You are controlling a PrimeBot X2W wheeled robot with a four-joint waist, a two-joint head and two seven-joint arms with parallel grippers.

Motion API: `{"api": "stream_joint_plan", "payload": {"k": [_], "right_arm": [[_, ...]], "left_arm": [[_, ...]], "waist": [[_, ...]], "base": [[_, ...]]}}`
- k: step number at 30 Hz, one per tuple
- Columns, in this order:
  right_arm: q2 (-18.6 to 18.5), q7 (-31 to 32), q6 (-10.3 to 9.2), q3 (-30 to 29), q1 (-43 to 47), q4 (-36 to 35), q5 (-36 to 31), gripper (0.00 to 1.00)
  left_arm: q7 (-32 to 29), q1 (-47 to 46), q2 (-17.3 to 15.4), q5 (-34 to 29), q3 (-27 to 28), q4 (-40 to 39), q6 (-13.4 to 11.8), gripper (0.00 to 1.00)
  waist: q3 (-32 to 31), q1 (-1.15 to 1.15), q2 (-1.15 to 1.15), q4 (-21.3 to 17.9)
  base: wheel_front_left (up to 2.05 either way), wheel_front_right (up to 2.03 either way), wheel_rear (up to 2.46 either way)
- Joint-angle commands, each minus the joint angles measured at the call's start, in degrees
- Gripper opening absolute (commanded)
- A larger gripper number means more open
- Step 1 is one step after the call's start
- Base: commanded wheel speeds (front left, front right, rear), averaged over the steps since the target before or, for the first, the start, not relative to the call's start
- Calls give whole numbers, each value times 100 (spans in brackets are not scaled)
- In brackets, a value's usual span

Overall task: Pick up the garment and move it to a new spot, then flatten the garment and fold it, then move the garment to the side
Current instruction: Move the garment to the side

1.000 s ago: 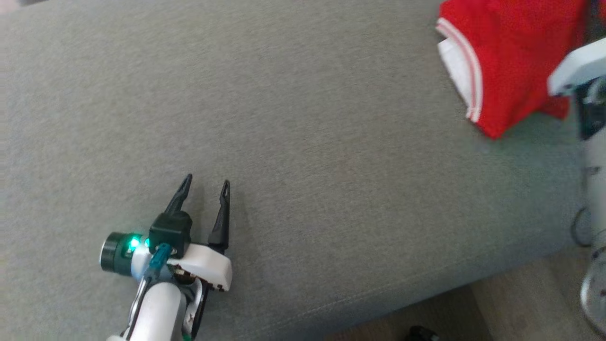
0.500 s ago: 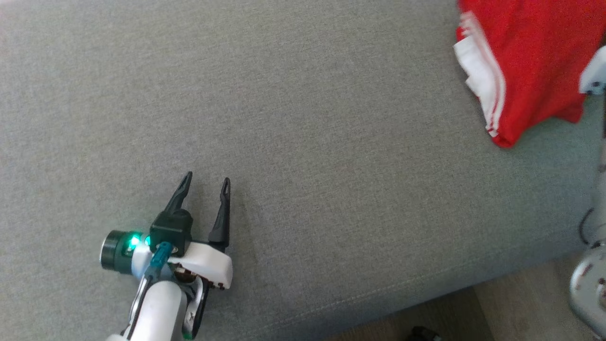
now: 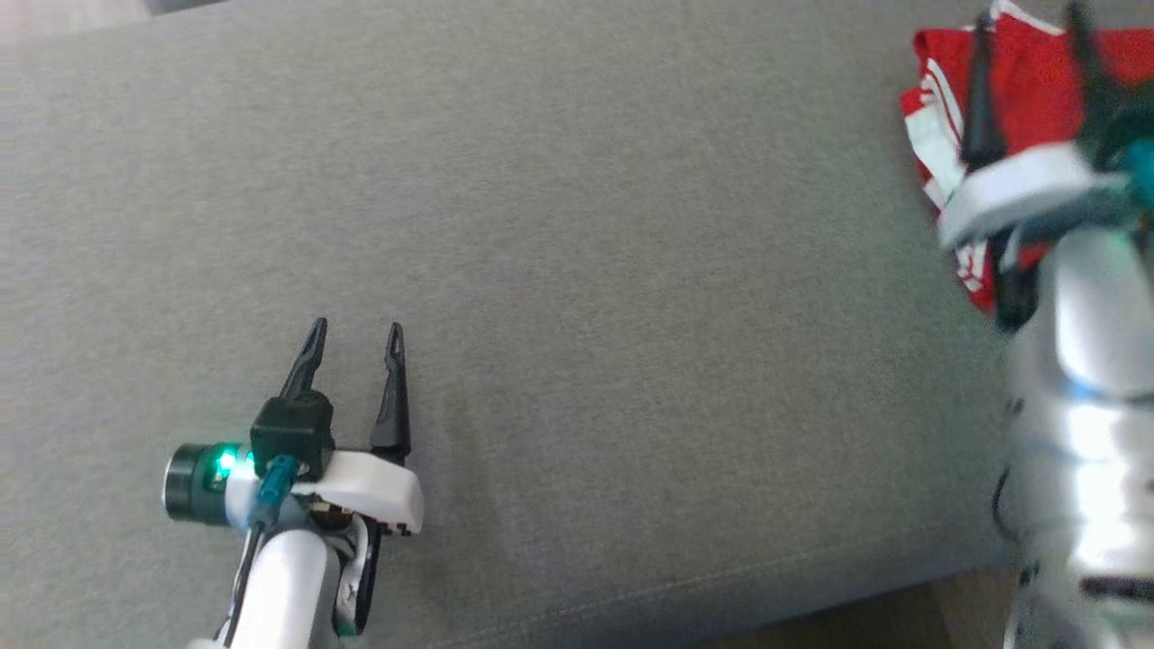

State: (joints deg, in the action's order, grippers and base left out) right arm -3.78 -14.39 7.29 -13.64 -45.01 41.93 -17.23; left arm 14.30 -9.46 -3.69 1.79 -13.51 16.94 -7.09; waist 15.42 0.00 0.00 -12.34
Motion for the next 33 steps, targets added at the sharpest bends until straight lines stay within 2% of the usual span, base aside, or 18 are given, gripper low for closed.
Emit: {"api": "stream_joint_plan", "payload": {"k": [1,8,13,21,33], "right_arm": [[70,-60,20,394,342,-374,399,100],[88,-60,20,1110,1468,-790,1427,100],[89,-61,20,1343,2082,-896,1906,100],[90,-61,20,1537,2544,-961,2190,100],[90,-61,20,1858,2757,-931,2458,100]], "left_arm": [[70,18,-24,73,270,-194,-73,100],[70,229,3,90,425,-155,-161,100],[70,422,9,102,555,-86,-205,100],[70,741,17,166,868,-140,-296,100],[70,903,16,197,1109,-195,-175,100]], "waist": [[-214,0,0,248],[-577,0,0,675],[-857,0,0,927],[-1235,0,0,1095],[-1515,0,0,1149]], "base": [[0,0,0],[0,0,0],[0,0,0],[0,0,0],[0,0,0]]}}
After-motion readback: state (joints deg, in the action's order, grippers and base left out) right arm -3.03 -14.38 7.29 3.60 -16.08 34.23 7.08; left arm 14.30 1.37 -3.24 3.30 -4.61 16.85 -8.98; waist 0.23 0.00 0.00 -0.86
